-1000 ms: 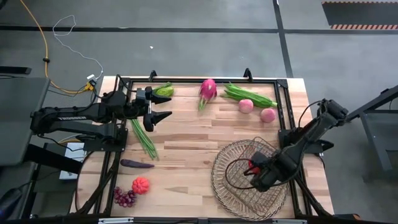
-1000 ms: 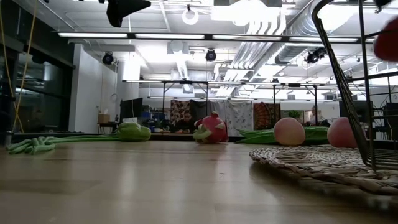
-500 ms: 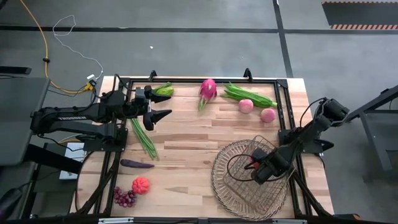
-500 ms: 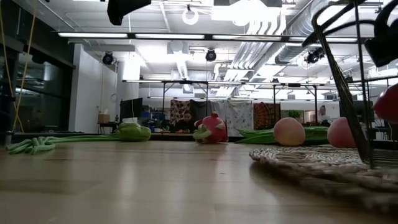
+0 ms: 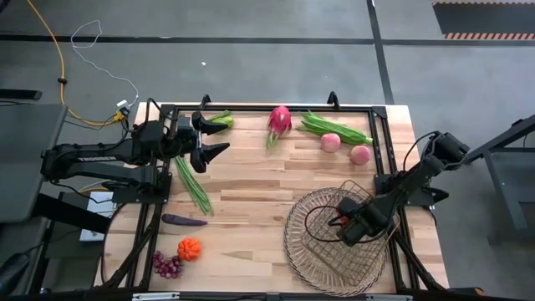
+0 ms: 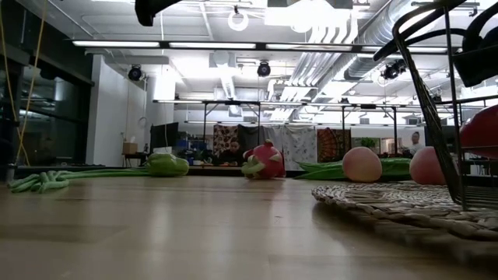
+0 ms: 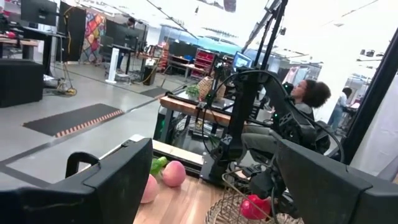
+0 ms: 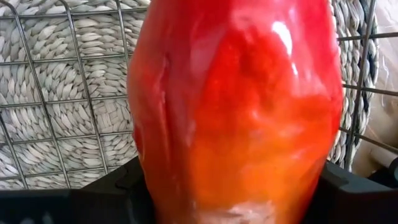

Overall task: Build produce basket
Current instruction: Put the mango into the wire basket, then put the dragon fruit into the wire basket

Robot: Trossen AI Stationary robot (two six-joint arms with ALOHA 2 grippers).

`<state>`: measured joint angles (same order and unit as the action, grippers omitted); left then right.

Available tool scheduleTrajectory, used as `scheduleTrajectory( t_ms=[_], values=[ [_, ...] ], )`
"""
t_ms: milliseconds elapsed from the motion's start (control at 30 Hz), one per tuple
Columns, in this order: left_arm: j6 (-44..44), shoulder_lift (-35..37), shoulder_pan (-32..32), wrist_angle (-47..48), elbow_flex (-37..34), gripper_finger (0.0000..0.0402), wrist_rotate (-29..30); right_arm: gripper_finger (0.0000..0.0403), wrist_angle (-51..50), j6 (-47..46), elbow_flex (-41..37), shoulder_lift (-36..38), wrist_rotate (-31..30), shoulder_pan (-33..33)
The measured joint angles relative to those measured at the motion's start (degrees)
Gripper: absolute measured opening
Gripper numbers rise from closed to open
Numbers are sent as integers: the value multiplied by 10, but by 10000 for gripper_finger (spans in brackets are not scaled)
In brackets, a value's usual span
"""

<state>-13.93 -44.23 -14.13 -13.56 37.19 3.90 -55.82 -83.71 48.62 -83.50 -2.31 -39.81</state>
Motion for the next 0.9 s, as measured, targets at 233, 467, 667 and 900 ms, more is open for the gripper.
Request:
scheduleTrajectory(
  t_ms=[233,467,667,900],
  values=[
    [0,0,0,0,0,328,0,251,2,-1,0,0,-7,0],
    [0,0,0,0,0,328,0,269,3,0,0,0,-7,1],
    [0,0,0,0,0,328,0,346,0,-14,0,0,26,9],
    [2,0,0,0,0,328,0,393,-63,47,61,39,47,15]
  ],
)
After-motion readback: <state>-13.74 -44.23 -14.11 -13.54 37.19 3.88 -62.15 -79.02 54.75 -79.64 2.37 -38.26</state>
